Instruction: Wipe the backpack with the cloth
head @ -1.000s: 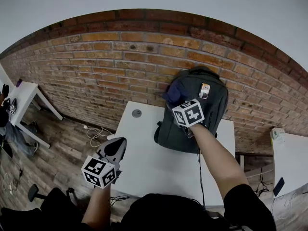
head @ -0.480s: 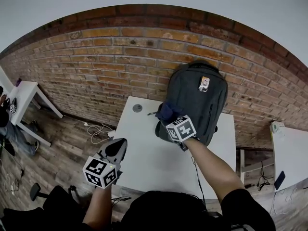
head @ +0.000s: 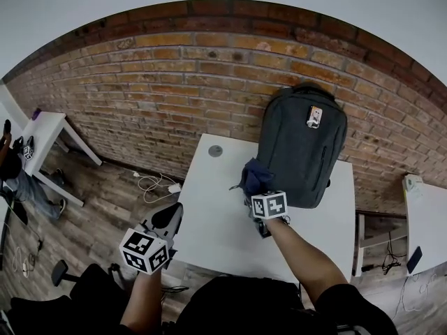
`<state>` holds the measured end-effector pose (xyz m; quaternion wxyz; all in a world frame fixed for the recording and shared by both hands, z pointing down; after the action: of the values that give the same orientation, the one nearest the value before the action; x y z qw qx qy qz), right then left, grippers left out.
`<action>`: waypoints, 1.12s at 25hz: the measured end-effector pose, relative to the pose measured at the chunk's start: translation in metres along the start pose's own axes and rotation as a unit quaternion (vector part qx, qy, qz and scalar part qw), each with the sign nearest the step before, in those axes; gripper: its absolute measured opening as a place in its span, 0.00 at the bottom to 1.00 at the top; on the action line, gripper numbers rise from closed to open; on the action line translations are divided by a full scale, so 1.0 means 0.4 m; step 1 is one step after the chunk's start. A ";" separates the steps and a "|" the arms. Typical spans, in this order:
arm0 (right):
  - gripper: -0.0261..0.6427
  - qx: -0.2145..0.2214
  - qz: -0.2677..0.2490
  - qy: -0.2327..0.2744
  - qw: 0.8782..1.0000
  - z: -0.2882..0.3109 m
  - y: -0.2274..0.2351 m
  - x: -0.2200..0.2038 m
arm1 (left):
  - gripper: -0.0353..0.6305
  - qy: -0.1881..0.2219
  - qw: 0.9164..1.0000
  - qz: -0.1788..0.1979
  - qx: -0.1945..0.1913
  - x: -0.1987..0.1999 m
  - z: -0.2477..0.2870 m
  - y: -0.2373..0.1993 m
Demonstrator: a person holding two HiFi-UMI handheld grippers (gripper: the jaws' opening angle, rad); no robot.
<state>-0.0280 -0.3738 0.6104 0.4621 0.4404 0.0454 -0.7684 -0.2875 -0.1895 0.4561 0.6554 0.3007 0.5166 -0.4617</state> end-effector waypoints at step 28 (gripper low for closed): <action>0.13 -0.061 0.181 0.115 0.975 0.097 -0.008 0.232 | 0.05 0.027 1.000 -0.002 -0.009 -0.007 0.001 -0.150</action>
<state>-0.0720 -0.4525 0.5662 0.6112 0.4978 0.0648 -0.6119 -0.3424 -0.2126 0.4637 0.6432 0.3061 0.5387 -0.4499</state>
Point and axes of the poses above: the fingertips, and each gripper's own axes: z forward along the fingers, y to its right, x out of its top, the point moved 9 cm from there along -z, backward along the fingers, and after that the axes turned 3 degrees about z, right-handed, at the moved point
